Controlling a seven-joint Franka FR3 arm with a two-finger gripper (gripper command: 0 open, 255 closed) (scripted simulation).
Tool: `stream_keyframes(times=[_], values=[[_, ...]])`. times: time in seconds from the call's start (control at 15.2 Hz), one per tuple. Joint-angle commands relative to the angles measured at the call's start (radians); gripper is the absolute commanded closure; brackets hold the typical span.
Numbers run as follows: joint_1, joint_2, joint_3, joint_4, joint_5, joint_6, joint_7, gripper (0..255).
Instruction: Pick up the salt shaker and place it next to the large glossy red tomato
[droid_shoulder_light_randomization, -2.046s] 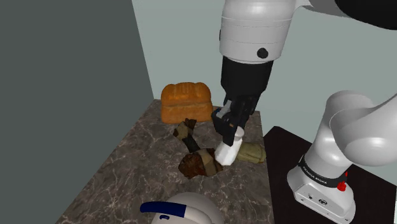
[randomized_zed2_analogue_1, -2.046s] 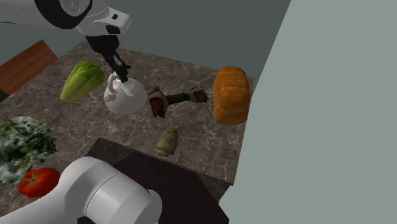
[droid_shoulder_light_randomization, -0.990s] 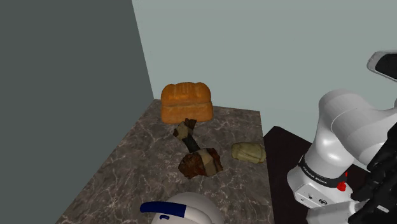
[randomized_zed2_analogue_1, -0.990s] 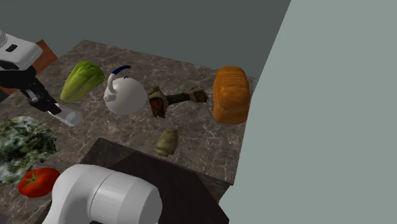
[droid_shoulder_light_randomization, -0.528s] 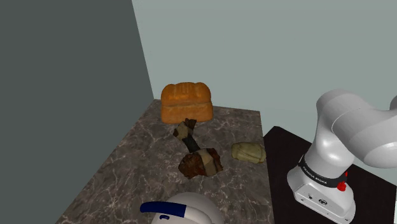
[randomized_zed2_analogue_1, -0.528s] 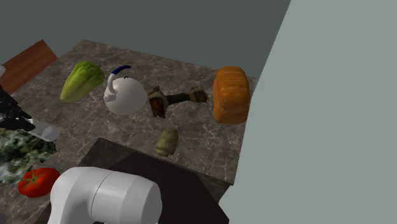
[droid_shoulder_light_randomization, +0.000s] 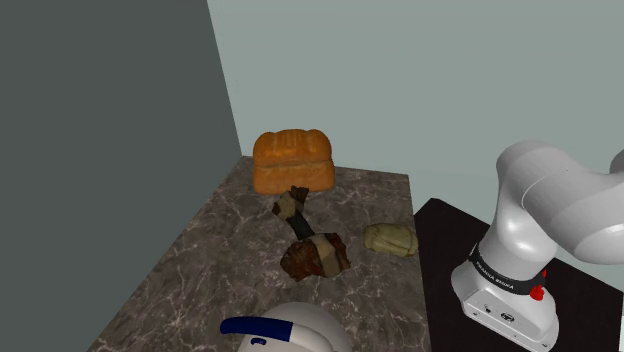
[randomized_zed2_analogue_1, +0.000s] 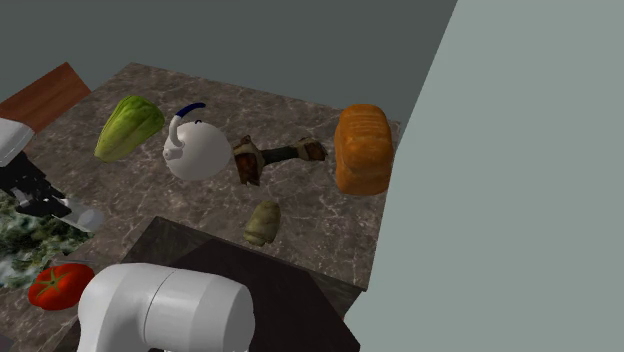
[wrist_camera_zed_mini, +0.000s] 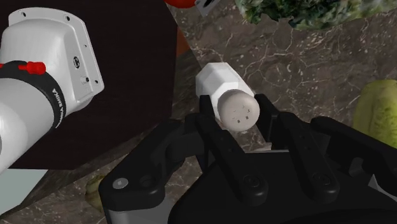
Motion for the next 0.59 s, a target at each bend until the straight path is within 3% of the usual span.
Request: stream_keyframes(times=[0.0, 0.53], values=[[0.004, -0.005, 0.017, -0.022, 0.015, 0.018, -0.003, 255], [0.029, -0.026, 0.092, -0.114, 0.086, 0.093, -0.013, 255]])
